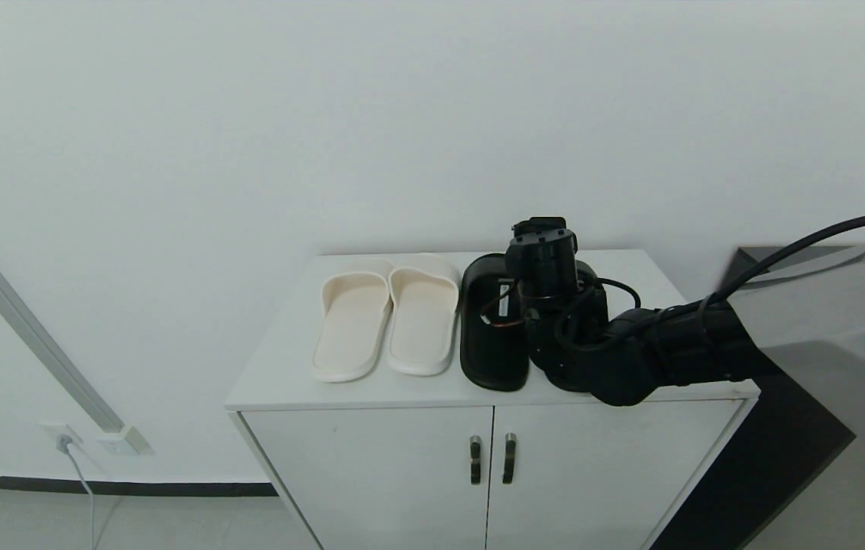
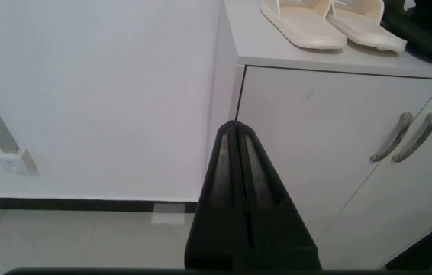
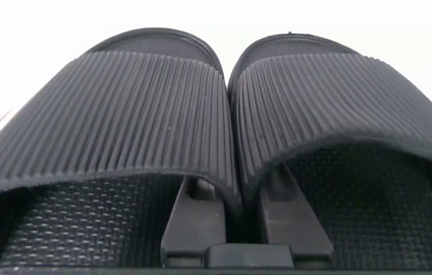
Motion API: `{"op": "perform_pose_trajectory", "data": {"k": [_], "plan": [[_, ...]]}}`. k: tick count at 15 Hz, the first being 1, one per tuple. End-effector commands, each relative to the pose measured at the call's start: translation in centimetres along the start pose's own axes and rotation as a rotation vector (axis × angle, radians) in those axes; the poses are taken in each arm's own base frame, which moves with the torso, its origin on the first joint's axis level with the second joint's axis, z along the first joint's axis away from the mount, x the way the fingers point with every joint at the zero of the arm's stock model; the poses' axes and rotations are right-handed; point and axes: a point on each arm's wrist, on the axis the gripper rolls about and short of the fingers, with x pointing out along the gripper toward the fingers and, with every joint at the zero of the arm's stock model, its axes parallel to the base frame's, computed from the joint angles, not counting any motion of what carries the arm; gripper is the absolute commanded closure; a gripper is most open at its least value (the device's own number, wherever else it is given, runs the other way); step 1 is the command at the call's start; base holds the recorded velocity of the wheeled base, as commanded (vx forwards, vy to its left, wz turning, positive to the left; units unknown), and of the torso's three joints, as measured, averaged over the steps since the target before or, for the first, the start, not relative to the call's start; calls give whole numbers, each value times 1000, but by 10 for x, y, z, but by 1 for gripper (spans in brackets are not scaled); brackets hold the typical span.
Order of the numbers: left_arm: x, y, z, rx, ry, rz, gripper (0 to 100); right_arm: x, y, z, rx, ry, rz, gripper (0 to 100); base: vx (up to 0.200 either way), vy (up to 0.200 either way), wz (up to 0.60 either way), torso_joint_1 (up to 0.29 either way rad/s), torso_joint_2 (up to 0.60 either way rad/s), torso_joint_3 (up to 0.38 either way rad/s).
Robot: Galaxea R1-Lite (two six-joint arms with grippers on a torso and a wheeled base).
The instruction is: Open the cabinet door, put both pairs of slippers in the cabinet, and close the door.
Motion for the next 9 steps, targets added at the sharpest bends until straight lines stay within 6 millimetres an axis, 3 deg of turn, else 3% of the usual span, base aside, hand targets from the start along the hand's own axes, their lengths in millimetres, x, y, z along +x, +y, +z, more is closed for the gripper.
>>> {"op": "perform_pose_trajectory", "data": {"k": [1,3,6,9], "plan": [[0,0,0,0,0,1,100,-13,-4,11,-9,-11,17,100,0,0,0,0,0,0],[0,0,0,0,0,1,100,-36,-17,29,-21,-18,84,100,0,0,0,0,0,0],[0,0,0,0,0,1,100,-91,-47,55,-69,-26,298,100,0,0,0,0,0,0],[0,0,0,0,0,1,100,-134,-83,54,-113,18,557,100,0,0,0,0,0,0]]}}
